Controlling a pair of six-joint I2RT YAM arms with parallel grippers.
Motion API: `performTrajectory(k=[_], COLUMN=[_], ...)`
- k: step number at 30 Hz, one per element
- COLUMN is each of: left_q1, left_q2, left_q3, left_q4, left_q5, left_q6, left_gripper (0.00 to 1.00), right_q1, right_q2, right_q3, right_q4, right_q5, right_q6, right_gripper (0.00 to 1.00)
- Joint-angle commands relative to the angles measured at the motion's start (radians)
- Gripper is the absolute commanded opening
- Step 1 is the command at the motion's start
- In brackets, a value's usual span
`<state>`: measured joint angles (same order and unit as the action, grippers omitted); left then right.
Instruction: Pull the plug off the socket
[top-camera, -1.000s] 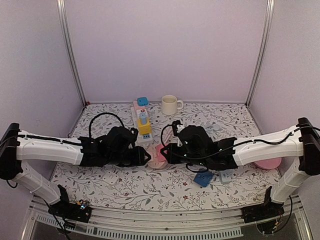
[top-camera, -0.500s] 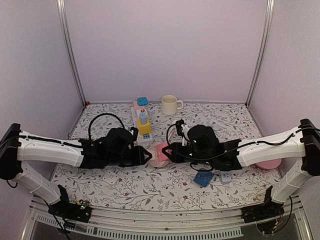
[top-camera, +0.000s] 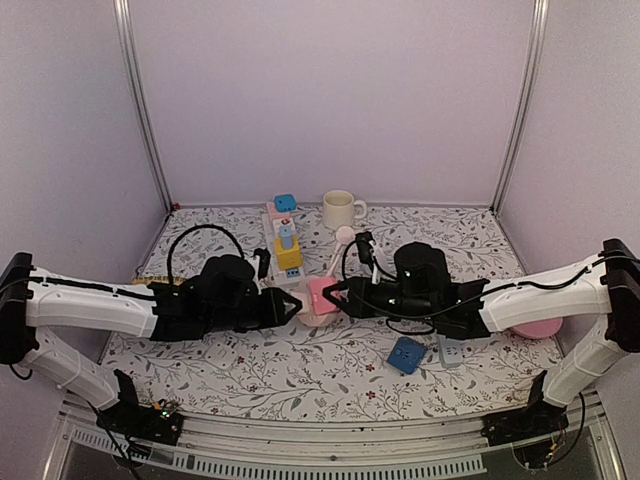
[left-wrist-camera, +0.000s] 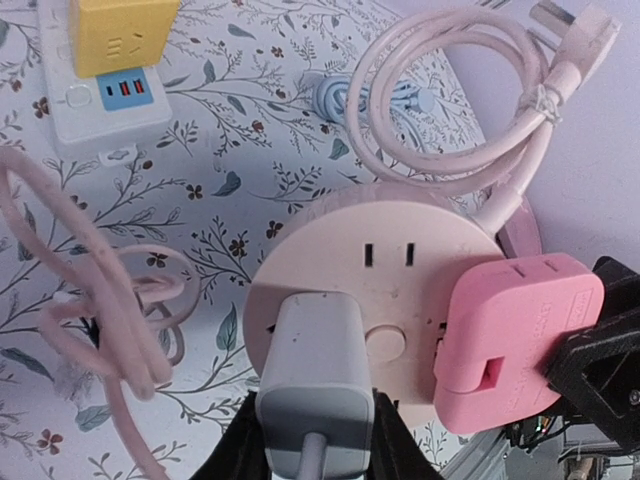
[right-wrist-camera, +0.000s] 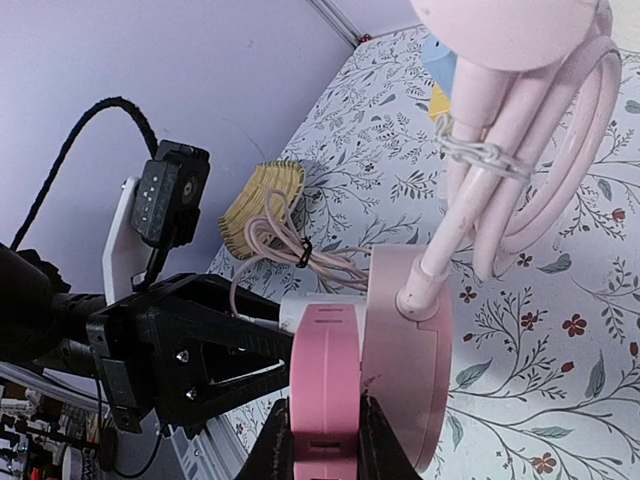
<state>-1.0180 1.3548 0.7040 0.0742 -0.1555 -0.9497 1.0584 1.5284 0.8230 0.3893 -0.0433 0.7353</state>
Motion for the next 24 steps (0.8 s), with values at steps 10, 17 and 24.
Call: performTrajectory(k=[10,17,24], left_q1=[-0.014,-0.004,0.013], left_q2=[-0.044,-0.079,-0.143], left_q3=[-0.037,-0.042,-0.048], left_q4=[0.187,0.085,-0.037], left_q5=[0.034,-0.048,-0.134], left_q6=[0.066,0.035,0.023], left_gripper=[0.0,0.0,0.0], right_q1=[0.028,0.025,0.025], right_q2=[-0.035,-0.104,-0.171], right_q3=[0.075,0.083,0.059], right_q4=[0.274,0.1,-0.206], right_q5=[-0.328,-0.224,-0.096], right_q6=[-0.048,-0.118,-0.221], right_gripper=[0.02,0.02,0.03])
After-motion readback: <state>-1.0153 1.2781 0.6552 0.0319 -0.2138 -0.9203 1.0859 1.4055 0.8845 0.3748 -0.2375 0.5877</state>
